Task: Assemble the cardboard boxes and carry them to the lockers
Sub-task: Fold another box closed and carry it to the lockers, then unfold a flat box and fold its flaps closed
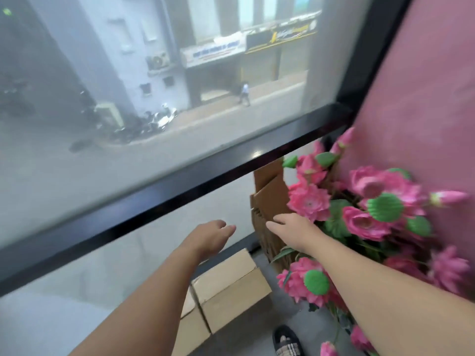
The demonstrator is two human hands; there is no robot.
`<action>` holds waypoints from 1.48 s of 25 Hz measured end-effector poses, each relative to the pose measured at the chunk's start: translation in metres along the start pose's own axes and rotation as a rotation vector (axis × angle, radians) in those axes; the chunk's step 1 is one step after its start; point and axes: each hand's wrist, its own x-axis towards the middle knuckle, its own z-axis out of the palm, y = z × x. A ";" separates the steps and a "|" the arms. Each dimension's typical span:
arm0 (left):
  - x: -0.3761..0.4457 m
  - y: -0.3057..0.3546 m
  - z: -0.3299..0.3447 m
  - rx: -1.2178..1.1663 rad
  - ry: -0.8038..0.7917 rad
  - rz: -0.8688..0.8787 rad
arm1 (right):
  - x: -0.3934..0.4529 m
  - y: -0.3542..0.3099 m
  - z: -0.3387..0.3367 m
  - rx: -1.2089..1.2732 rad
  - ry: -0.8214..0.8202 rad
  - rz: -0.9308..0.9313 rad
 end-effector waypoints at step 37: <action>-0.410 0.736 0.557 0.766 -0.800 1.370 | -0.784 0.550 -0.136 0.644 1.054 1.227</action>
